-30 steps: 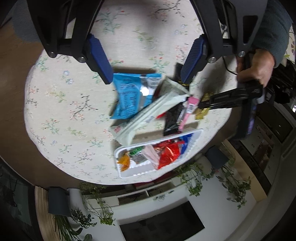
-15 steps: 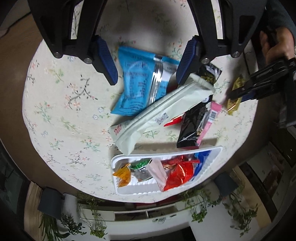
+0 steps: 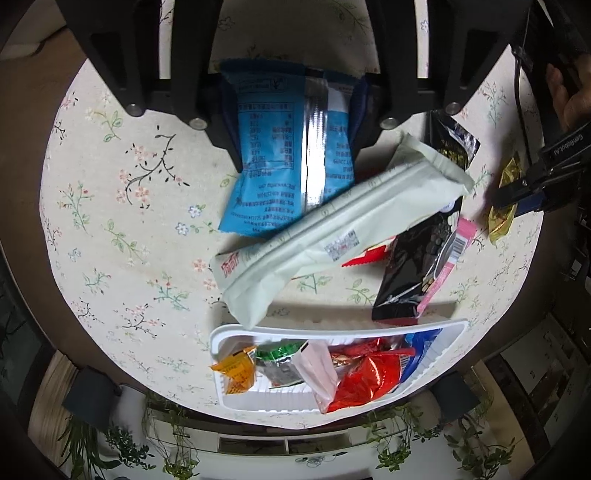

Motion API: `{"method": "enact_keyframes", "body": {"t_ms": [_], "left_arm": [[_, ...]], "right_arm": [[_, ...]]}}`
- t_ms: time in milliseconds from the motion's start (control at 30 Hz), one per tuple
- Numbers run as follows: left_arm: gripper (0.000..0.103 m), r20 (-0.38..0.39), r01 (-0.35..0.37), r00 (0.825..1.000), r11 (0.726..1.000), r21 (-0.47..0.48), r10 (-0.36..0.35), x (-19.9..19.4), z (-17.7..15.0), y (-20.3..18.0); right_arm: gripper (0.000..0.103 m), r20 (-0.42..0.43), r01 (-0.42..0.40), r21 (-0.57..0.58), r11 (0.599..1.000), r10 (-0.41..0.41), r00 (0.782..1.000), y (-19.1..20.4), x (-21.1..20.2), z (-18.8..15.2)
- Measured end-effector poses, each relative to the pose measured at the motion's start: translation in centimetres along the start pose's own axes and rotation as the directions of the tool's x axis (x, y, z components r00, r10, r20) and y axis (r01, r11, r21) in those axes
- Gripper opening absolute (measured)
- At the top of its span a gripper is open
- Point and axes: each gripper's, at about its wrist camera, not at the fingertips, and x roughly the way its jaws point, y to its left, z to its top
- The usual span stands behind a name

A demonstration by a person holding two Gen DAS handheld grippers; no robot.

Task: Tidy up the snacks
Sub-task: 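Grasp the gold wrapper with the left gripper while the right gripper grasps the blue packet, then carry the gold wrapper and blue packet into the tray and open both grippers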

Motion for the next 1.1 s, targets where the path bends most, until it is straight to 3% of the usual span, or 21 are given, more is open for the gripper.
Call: {"method": "enact_keyframes", "body": {"t_ms": [700,933,1100], "left_arm": [[0.029,0.052,0.038,0.998,0.998,-0.042,-0.036,-2.3,0.2,0.9],[0.029,0.112,0.043,0.993,0.996,-0.078,-0.034,-4.7,3.0,3.0],[0.029,0.163,0.035,0.986,0.996,-0.078,-0.022,-6.3,6.7,3.8]], "right_arm": [[0.041,0.079,-0.082,0.189,0.979,0.068,0.995,-4.9,-4.0,-3.6],[0.041,0.171,-0.057,0.272,0.960,0.010,0.985,-8.8,-6.8,-1.3],[0.041,0.288,-0.061,0.295,0.954,-0.028,0.957,-11.0,-10.1,2.4]]}}
